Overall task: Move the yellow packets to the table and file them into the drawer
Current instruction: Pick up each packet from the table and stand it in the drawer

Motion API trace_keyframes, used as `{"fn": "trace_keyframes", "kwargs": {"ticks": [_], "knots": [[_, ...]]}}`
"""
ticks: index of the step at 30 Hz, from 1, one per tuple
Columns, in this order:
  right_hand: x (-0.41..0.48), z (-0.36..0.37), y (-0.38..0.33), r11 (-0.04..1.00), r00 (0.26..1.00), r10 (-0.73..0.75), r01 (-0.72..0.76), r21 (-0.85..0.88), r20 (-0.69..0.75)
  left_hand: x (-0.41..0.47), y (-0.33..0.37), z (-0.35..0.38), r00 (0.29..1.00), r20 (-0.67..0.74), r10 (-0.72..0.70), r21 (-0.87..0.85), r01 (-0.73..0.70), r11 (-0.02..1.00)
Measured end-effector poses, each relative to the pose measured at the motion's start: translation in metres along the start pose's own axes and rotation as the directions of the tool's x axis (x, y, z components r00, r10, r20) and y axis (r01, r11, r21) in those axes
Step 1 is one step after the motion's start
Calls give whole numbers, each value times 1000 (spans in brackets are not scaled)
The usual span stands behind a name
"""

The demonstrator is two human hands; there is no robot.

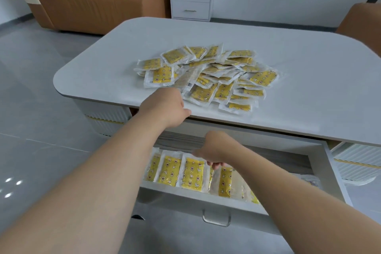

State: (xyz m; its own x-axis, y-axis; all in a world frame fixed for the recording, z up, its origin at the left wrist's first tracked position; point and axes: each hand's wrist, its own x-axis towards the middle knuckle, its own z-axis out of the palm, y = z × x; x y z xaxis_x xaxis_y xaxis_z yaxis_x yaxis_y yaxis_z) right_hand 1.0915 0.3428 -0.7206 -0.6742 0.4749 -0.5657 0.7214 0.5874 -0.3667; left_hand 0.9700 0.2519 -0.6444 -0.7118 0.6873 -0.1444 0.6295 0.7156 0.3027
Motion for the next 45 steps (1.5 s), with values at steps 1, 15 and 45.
{"fn": "trace_keyframes", "kwargs": {"ticks": [1, 15, 45], "knots": [[-4, -11, -4, 1000, 999, -17, 18, 10, -41, 3, 5, 0, 999, -40, -5, -48, 3, 999], [-18, -70, 23, 974, 818, 37, 100, 205, -574, 69, 14, 33, 927, -365, -86, 23, 101, 995], [-26, -98, 75, 261, 660, 586, 395, 881, -470, 27, 51, 1, 870, -292, -397, -920, -143, 364]]}}
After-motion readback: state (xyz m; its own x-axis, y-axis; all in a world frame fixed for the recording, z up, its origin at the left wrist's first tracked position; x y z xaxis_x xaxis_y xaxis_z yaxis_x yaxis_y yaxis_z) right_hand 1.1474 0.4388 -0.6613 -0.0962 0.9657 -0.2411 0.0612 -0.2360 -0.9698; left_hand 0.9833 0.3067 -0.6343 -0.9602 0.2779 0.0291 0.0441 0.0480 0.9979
